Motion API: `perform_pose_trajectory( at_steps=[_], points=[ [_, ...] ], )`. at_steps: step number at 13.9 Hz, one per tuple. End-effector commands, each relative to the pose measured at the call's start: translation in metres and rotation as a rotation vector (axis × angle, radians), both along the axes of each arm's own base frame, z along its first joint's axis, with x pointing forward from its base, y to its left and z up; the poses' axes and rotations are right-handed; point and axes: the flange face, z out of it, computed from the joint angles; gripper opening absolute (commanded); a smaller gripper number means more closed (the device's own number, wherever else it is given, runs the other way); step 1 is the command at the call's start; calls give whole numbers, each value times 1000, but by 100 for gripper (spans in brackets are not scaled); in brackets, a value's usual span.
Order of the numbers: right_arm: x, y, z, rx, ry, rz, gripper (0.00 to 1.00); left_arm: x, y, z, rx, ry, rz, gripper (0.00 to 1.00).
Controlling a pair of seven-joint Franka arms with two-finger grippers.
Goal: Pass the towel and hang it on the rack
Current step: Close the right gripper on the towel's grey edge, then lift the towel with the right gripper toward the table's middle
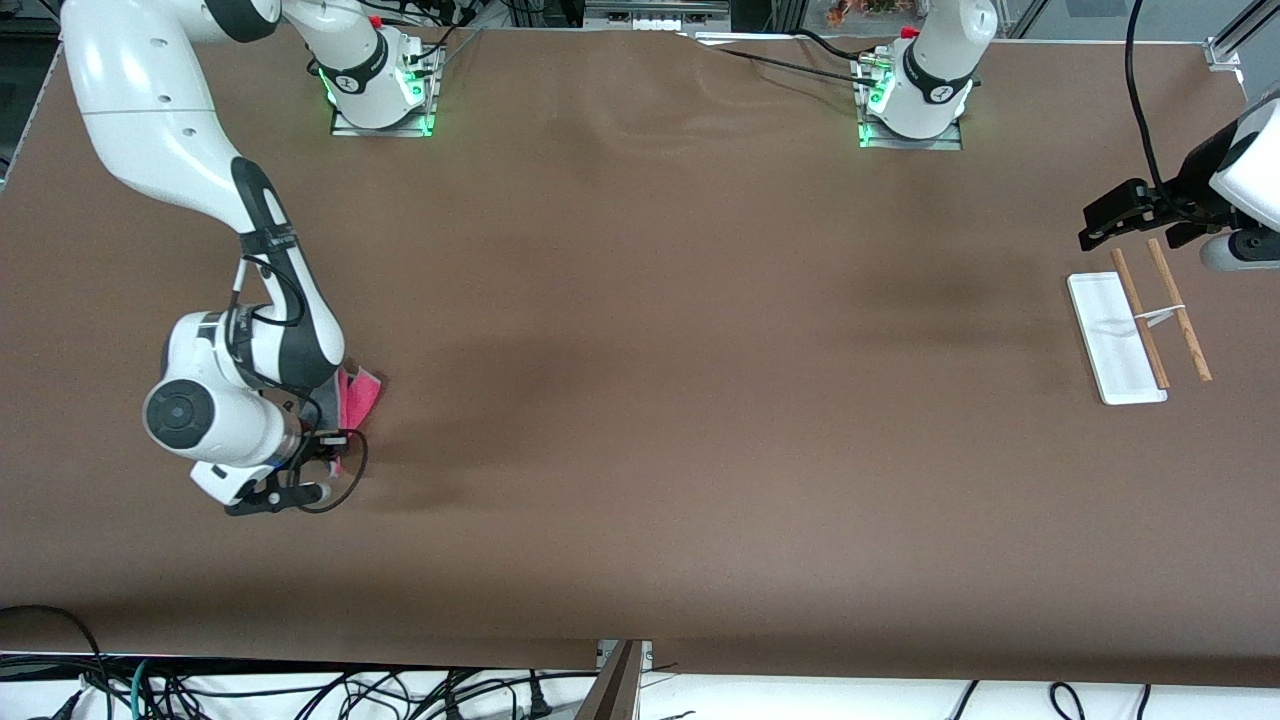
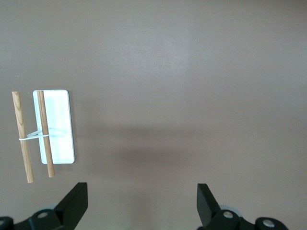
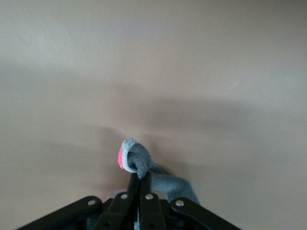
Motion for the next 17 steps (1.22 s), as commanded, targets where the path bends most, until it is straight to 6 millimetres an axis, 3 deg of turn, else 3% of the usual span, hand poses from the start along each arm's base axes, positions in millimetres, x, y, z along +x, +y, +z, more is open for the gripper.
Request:
perform_pose_trajectory(
  at_steps=[1,4,7,9,10,11,12,15,17],
  points=[
    [-2,5,66,8,-16,10,0,2,-1,9,6,-5,-15,100],
    [5,22,127,5,-9,13,0,2,-1,8,6,-3,-15,100],
    [14,55,207,59,-88,13,0,3,-1,8,6,-6,-15,100],
    [12,80,224,89,-110,-11,0,3,-2,9,6,-9,-16,100],
    [4,102,234,93,-112,-44,0,3,-2,9,6,-9,-16,100],
    [-8,124,261,107,-135,-102,0,3,-1,9,6,-11,-15,100],
    [-17,146,272,126,-148,-185,0,3,-1,9,6,-11,-15,100],
    [-49,242,276,194,-138,-339,0,6,-3,6,5,-13,-31,100],
    [-70,300,284,266,-170,-413,0,14,-6,-8,-8,7,-36,100]
  ],
)
